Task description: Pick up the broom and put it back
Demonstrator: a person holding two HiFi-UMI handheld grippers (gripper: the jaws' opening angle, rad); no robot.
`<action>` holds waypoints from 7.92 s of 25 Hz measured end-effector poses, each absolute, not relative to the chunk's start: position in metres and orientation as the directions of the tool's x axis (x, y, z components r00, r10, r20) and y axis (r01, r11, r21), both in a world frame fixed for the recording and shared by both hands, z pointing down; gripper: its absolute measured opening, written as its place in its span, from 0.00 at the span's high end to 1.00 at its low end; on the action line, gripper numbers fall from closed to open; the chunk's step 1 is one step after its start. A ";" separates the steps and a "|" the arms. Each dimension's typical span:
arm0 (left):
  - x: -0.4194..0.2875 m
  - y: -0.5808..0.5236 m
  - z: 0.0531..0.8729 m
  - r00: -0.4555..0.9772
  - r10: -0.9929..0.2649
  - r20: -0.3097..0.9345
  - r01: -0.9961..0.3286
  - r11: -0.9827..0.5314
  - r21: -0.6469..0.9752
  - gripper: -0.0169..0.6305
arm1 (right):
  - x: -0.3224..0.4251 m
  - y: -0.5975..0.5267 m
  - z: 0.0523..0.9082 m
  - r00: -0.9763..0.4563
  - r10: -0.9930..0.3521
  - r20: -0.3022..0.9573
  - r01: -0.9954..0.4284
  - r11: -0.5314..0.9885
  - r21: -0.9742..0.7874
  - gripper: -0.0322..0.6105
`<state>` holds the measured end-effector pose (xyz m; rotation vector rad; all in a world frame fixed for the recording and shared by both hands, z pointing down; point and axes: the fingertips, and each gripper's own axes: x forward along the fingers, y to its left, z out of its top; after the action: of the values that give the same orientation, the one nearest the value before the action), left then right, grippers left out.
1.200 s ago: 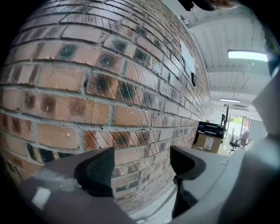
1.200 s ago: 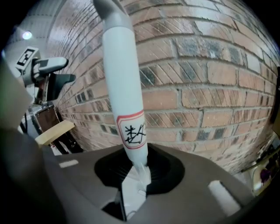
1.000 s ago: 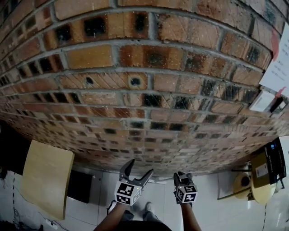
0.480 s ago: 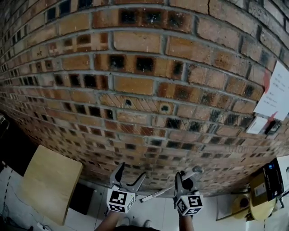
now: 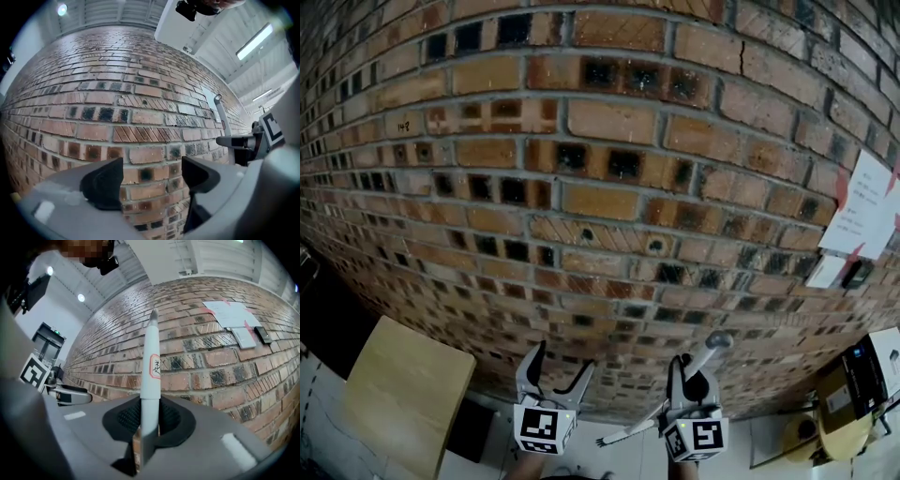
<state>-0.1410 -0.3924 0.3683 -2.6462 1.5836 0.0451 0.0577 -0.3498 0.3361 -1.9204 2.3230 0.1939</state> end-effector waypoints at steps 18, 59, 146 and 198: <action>-0.155 -0.374 0.372 0.531 -0.844 -0.066 -0.846 -0.532 -0.003 0.37 | 0.051 -0.328 0.363 -0.090 -0.990 -0.106 -0.995 0.085 0.051 0.86; 0.076 -0.337 0.397 0.877 -0.481 -0.004 -0.481 -0.876 -0.018 0.35 | 0.210 -0.243 0.409 0.188 -0.982 -0.019 -0.982 -0.188 0.020 0.87; 0.064 -0.359 0.555 0.786 -0.569 0.243 -0.602 -0.793 0.089 0.36 | 0.238 -0.322 0.578 -0.009 -0.979 0.205 -0.993 -0.016 -0.119 0.43; -0.139 -0.056 0.389 0.459 -0.886 -0.072 -0.888 -0.460 0.000 0.43 | 0.052 -0.036 0.384 -0.140 -0.990 -0.009 -0.989 0.140 0.039 0.35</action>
<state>-0.1392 -0.0561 0.3885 -2.6515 1.6122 0.0957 0.0524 -0.0363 0.3839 -2.0723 2.3856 0.0549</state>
